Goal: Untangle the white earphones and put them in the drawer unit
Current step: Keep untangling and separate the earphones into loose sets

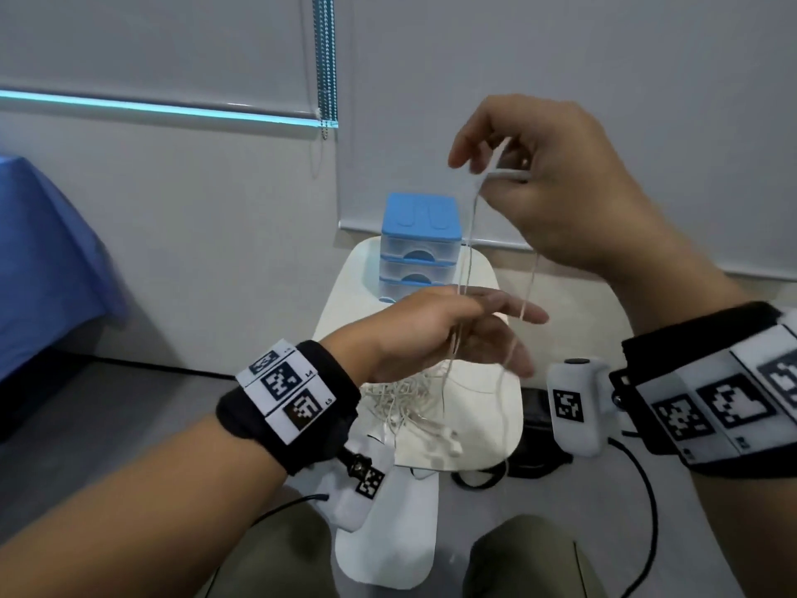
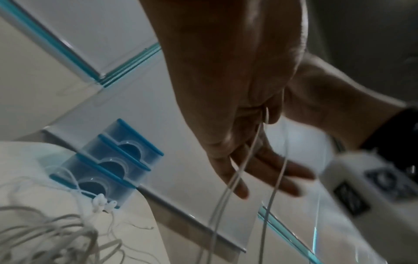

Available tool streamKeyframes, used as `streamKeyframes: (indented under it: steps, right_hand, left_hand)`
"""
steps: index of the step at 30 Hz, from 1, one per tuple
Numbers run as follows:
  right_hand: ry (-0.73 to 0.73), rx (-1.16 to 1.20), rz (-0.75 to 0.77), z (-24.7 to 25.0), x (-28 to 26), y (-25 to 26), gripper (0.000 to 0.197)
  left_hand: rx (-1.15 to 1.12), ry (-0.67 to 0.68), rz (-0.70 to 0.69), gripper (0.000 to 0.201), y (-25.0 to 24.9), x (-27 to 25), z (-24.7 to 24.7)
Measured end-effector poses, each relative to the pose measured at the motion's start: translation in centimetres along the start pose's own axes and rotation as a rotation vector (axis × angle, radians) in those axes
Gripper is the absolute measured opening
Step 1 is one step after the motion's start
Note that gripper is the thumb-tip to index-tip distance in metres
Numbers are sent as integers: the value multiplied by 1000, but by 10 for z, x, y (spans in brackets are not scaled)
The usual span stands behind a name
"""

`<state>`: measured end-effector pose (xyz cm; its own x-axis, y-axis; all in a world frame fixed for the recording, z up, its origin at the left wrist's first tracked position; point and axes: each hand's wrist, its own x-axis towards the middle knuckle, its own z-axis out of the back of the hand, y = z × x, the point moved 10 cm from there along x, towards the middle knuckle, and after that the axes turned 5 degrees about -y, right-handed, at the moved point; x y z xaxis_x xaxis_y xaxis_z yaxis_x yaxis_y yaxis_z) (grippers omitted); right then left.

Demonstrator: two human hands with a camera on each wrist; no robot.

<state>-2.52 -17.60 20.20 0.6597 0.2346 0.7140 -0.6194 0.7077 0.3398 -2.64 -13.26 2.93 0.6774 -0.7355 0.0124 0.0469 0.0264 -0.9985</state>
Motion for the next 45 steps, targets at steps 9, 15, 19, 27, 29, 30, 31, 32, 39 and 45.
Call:
streamKeyframes:
  steps: [9,15,19,27,29,30,31,32,39,45]
  right_hand:
    - [-270,-74,-656,27,-58,-149,32]
    - [-455,710,-1126,7,-98,-187,10]
    - [-639,819,-1081,12,-99,-186,5]
    - [-90,59,-813,-20,-100,-176,9]
    - [242,24,-756,-61,-109,-160,7]
    - [393,35,-720,-81,-114,-147,8]
    - [525,62,-680,-99,-119,-133,10]
    - [639,87,-639,-114,-123,-119,12]
    - [587,116,-627,-137,-124,-120,27]
    - [48,253,-635,-63,-83,-119,65]
  left_hand:
    - [35,-79,58,49,-5,-26,46]
    - [103,-93,98,49,-3,-38,61]
    - [161,-73,99,44,-10,-43,59]
    - [182,-315,-84,29,-65,-52,83]
    - [146,-337,-141,32,-84,-52,84]
    - [145,-328,-161,31,-92,-51,82]
    - [154,-309,-179,29,-100,-51,79]
    - [166,-287,-199,27,-108,-52,75]
    - [165,-347,-271,30,-139,-53,81]
    - [110,-329,-240,29,-119,-38,73]
